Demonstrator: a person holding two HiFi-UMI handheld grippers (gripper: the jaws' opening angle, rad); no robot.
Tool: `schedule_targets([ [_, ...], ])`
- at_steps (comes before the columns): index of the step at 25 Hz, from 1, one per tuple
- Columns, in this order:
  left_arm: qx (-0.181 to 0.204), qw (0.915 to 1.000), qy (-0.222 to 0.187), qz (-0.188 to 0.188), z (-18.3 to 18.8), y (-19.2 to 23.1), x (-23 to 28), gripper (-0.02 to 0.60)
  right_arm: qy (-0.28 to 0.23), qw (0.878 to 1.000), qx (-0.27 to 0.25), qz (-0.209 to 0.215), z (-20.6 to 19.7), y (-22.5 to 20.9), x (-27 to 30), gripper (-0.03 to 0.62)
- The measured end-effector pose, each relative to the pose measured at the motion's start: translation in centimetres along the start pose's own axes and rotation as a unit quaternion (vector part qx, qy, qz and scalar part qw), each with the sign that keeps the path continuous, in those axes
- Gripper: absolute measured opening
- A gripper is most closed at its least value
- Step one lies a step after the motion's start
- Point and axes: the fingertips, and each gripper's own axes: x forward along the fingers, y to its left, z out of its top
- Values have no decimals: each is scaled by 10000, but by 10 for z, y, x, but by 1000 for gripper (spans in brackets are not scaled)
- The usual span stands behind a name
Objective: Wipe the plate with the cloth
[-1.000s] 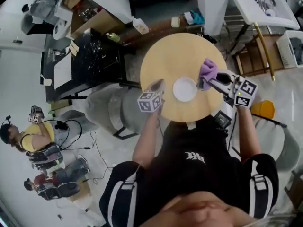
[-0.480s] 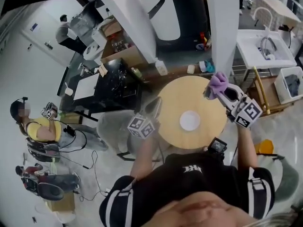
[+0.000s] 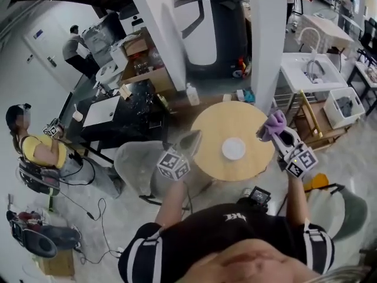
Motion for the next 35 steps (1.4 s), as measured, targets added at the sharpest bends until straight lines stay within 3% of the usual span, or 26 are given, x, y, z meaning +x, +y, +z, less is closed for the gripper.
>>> schedule_targets([
  [3,-157,9998,-36,-143,-4,-13,-38,12,177,9998,-58,39,-10,46,-12,91],
  [6,-395,9986,-283,-218,0,-28,-77,12,413,9977,-419,-340,-17,75,-28,95],
  [9,-480,9981,-266,-295,-8,-48,-100,12,579,9960,-471,-499,-15,94,-49,95],
  [12,-537,9977,-206,-364,-11,-71,-118,12,684,9952,-530,-453,-5,112,-66,95],
  [16,-334,9984,-316,-320,5,-111,-141,12,448,9974,-462,-333,12,135,-101,95],
  [21,-373,9981,-328,-357,18,-186,-169,12,461,9954,-830,-99,26,196,-170,95],
  [28,-554,9951,399,-710,-17,-284,-221,12,-114,9986,76,-516,2,256,-275,97],
  [31,-497,9947,483,-753,-21,-308,-240,12,42,9992,275,-290,-12,277,-287,97],
  [35,-480,9950,243,-835,-14,-320,-257,12,297,9986,430,105,-15,306,-289,98],
])
